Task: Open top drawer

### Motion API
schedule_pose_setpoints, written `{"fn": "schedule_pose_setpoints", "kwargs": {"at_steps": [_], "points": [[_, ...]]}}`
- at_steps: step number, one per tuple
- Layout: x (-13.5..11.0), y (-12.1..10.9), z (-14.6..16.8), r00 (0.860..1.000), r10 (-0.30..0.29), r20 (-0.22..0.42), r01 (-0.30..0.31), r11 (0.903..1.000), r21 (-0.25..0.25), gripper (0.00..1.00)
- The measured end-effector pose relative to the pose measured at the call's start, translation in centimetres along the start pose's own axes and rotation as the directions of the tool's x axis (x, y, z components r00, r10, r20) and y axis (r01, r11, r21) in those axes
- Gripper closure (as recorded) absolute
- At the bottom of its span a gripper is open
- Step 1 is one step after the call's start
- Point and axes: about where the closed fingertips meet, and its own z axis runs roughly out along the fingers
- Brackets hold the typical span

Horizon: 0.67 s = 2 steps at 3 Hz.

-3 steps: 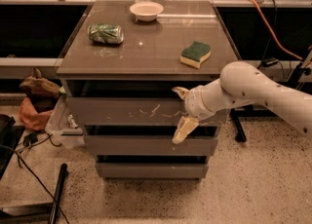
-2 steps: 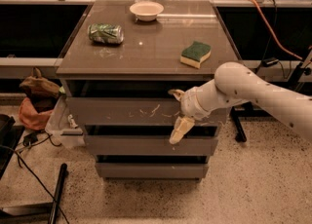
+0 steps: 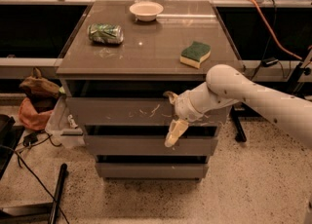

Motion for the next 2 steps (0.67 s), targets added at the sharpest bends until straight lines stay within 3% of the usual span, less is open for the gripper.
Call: {"fn": "schedule_pose_setpoints", "kwargs": {"at_steps": [2], "points": [[-1.5, 2.0, 0.0, 1.000, 0.001, 0.031, 0.001, 0.9984, -0.056, 0.00]]}}
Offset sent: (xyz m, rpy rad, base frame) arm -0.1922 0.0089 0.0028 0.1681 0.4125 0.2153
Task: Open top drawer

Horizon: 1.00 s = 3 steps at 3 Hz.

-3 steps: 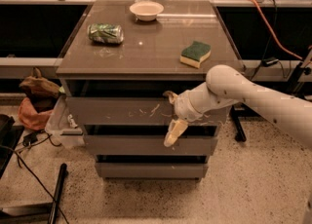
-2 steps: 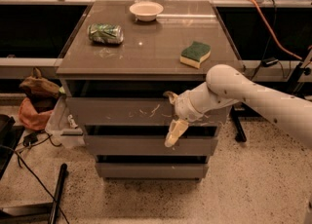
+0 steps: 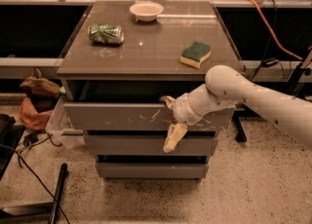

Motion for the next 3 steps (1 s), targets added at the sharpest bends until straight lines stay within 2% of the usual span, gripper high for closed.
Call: {"fn": "schedule_pose_setpoints", "kwargs": {"at_steps": [1, 3], "points": [[-0.25, 1.85, -0.18, 0.999, 0.017, 0.027, -0.016, 0.9993, -0.034, 0.00], [-0.70, 2.09, -0.11, 1.000, 0.014, 0.018, -0.013, 0.9990, -0.043, 0.00]]}}
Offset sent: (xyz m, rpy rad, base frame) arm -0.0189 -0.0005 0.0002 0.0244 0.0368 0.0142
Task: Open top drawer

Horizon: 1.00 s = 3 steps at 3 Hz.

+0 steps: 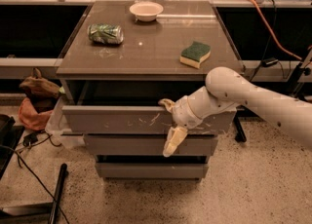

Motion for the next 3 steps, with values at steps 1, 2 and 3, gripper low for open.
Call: {"fn": "schedule_pose_setpoints", "kwargs": {"at_steps": [1, 2, 3], "points": [[-0.7, 0.9, 0.1, 1.000, -0.007, -0.011, 0.007, 0.9998, -0.019, 0.00], [-2.0, 5.6, -0.1, 1.000, 0.002, 0.023, -0.001, 0.9980, -0.063, 0.00], [-2.0, 5.6, -0.1, 1.000, 0.002, 0.023, -0.001, 0.9980, -0.063, 0.00]]}}
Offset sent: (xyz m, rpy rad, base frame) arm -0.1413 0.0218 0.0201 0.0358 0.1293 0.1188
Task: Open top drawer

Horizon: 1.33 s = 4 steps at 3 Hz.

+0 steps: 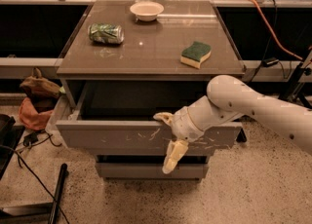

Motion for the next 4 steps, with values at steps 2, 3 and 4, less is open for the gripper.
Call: {"fn": "schedule_pose_setpoints", "kwargs": {"at_steps": [2, 3, 4], "points": [[-2.6, 4.5, 0.6, 0.998, 0.029, -0.050, -0.032, 0.9972, -0.067, 0.00], [-3.3, 9.1, -1.5, 0.995, 0.091, -0.035, -0.093, 0.9948, -0.041, 0.00], [-3.8, 11.9, -3.3, 0.993, 0.121, -0.016, -0.121, 0.9927, -0.002, 0.00]]}}
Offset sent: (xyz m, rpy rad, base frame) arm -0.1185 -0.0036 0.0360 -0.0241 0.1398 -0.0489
